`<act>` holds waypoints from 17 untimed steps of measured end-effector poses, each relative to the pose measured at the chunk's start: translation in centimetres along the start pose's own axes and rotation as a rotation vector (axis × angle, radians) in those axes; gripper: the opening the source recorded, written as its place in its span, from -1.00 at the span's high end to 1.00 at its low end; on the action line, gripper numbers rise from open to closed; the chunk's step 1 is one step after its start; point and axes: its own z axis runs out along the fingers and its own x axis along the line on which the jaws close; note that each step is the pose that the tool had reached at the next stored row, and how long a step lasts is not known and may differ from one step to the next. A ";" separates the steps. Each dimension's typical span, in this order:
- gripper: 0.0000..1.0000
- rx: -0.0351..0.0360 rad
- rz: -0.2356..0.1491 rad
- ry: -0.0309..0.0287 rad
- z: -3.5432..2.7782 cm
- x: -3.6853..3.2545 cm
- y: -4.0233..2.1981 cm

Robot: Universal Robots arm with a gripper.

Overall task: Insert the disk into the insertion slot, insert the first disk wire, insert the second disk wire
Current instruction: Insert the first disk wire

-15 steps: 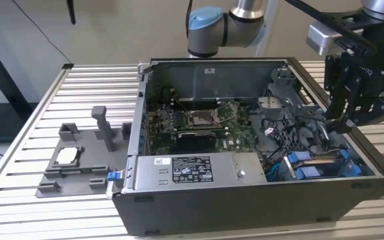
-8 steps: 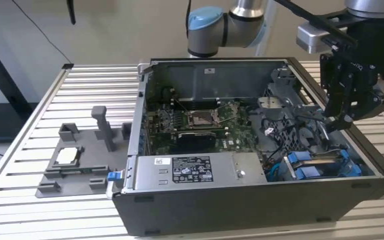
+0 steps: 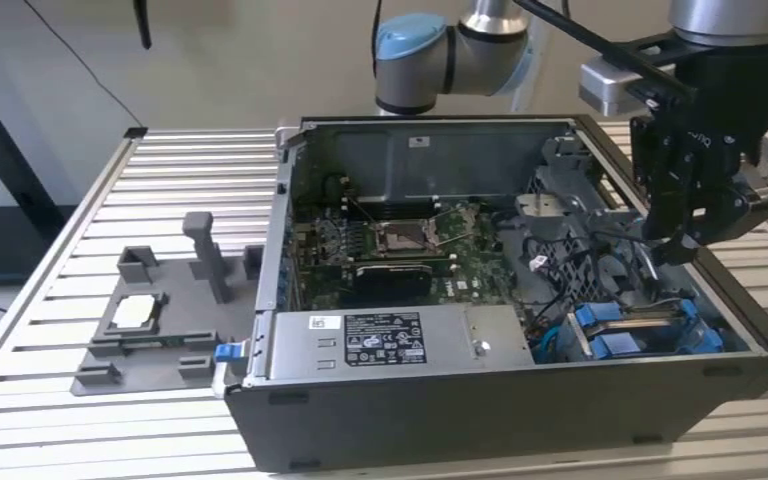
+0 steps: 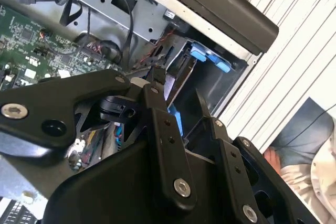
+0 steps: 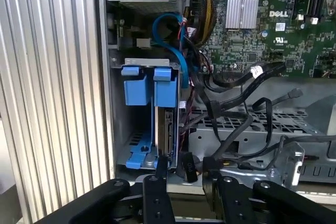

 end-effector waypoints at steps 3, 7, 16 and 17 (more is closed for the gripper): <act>0.19 0.0072 -0.002 0.0086 0.26 -0.25 0.23; 0.19 0.0106 -0.003 0.0124 0.44 -0.39 0.34; 0.50 0.0107 -0.003 0.0158 0.44 -0.39 0.35; 0.61 0.0107 -0.004 0.0160 0.44 -0.39 0.35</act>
